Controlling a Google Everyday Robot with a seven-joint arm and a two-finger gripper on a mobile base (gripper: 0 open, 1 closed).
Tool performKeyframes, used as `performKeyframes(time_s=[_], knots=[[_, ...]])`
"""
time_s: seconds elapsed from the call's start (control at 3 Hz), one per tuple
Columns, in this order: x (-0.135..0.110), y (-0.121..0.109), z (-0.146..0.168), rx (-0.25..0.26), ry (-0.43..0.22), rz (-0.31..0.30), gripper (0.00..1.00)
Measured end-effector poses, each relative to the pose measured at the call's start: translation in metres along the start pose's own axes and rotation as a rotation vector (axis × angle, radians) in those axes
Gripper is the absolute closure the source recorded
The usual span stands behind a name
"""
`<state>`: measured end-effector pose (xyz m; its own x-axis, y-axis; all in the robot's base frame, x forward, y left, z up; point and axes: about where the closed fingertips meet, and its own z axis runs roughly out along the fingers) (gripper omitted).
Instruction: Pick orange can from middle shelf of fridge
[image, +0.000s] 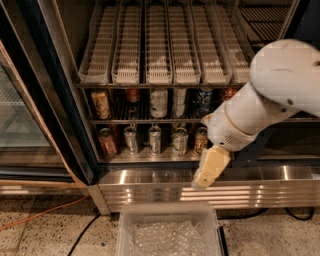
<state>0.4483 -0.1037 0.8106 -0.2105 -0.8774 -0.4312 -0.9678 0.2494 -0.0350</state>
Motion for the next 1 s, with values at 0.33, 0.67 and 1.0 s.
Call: performKeyframes(time_s=[0.33,0.67,1.0], knots=[[-0.033,-0.004,0.046,-0.009,-0.103,-0.016,0.00],[-0.066,-0.009,0.097,-0.063,-0.216,-0.044,0.00],[-0.066,-0.009,0.098,-0.064,-0.217,-0.044,0.00]])
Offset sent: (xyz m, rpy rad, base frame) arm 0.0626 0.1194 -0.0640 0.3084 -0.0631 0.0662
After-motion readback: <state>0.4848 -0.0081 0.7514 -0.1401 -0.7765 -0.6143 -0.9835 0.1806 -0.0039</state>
